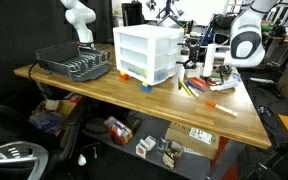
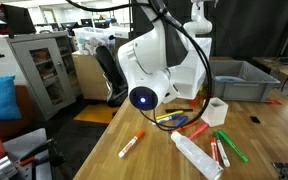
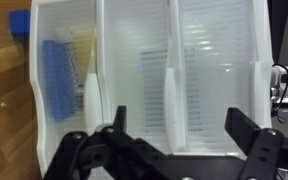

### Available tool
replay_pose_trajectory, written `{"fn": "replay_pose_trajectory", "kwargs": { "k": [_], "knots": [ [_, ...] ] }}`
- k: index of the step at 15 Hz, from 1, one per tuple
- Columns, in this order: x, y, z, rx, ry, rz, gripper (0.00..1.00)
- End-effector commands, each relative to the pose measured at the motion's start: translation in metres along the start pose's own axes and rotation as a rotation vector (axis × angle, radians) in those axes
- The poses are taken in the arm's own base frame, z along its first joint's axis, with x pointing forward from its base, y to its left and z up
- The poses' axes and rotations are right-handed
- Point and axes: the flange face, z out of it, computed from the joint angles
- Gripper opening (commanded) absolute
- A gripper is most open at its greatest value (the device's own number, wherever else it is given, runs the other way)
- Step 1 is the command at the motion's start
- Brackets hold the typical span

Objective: Open the second drawer of the cabinet

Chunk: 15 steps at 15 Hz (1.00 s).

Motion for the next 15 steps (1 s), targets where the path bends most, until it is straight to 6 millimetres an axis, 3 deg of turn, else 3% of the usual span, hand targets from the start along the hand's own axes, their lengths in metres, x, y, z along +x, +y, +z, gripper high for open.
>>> {"fn": "replay_pose_trajectory", "kwargs": {
  "k": [1,6,8,15],
  "knots": [
    [0.000,0.002,0.008,0.039,-0.010,0.001,1.00],
    [-0.002,0.012,0.014,0.015,-0.021,-0.003,0.97],
    [0.001,0.014,0.016,0.014,-0.015,-0.011,0.72],
    [0.008,0.011,0.023,0.019,-0.018,-0.039,0.27]
  ]
}}
